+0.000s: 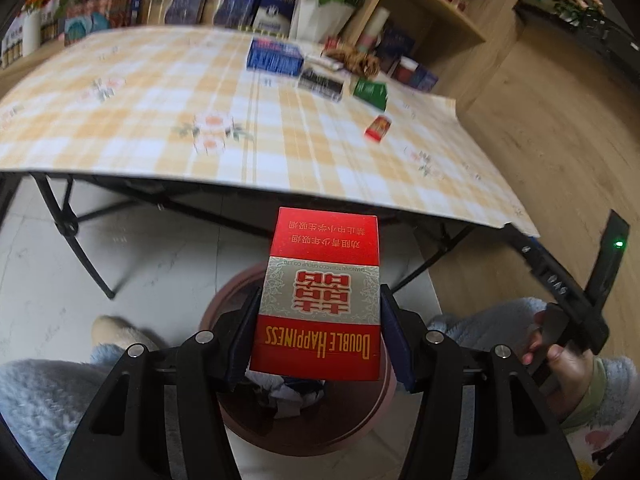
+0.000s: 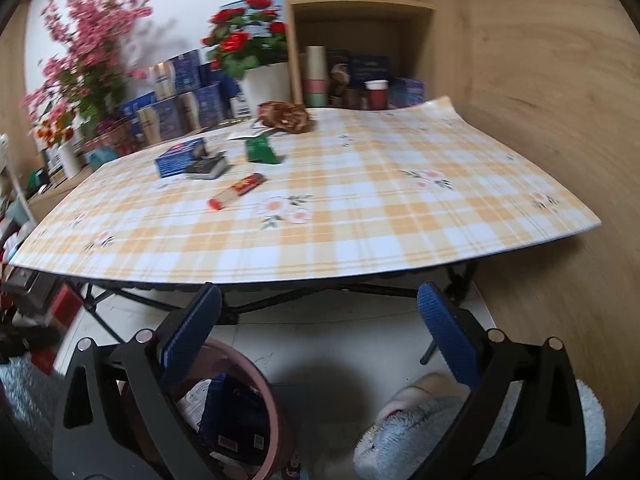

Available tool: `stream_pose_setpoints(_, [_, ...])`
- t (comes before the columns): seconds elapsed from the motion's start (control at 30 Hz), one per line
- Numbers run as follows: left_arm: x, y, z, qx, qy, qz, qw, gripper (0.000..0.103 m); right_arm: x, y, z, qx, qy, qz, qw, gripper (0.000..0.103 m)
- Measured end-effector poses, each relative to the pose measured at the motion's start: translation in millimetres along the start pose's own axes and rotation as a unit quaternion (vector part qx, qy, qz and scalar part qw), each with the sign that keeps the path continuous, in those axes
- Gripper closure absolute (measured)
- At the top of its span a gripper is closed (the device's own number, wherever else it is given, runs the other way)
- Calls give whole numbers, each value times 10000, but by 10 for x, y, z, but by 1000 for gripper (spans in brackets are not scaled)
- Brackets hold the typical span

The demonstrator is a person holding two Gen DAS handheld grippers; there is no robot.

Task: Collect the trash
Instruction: 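Lower the red Double Happiness box into the brown bin and open the left tool, then grasp the blue Guangming box with the left tool while the right grasps the brown paper bag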

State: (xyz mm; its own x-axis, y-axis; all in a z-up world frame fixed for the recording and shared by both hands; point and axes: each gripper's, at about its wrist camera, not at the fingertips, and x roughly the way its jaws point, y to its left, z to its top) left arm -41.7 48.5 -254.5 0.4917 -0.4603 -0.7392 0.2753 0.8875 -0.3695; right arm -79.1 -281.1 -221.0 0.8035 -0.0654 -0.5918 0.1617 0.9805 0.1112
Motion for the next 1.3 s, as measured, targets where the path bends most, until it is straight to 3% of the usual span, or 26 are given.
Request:
stream_pose_setpoints(0.17, [232,86,-11,-200,281,42,9994,48,15,-34,-22,70,30,-54,10000,6])
stream_pose_setpoints(0.37, [444,12,-62,-26,738,102,9972,47,23,-22,-47,20,86,-38,10000,6])
stream_pose_setpoints(0.5, [452,4,-77,-5,813,186,9965,47,22,8,-55,-26,106,64,9999,6])
stream_pose_setpoints(0.57, [429,28,-76,-57,770,180,9969,44,11,34,-55,-72,94,80,9999,6])
stream_pose_setpoints(0.6, [413,34,-71,-82,729,183,9971,37,11,42,-56,-91,96,101,9999,6])
stream_pose_setpoints(0.77, [266,76,-30,-271,326,370,9984,25,27,83,-61,-149,140,171,9996,6])
stream_pose_setpoints(0.83, [100,80,-5,-358,-103,820,9959,18,22,84,-57,-139,131,143,9997,6])
stream_pose_setpoints(0.9, [-88,74,13,-394,-587,1020,9923,9,8,81,-54,-136,99,87,9998,6])
stream_pose_setpoints(1.03, [-367,73,27,-459,-1331,1273,9818,8,6,93,-66,-187,87,-3,9998,6])
stream_pose_setpoints(1.3, [-504,-18,69,-212,-1899,1427,9712,7,34,267,-96,-507,168,198,9984,6])
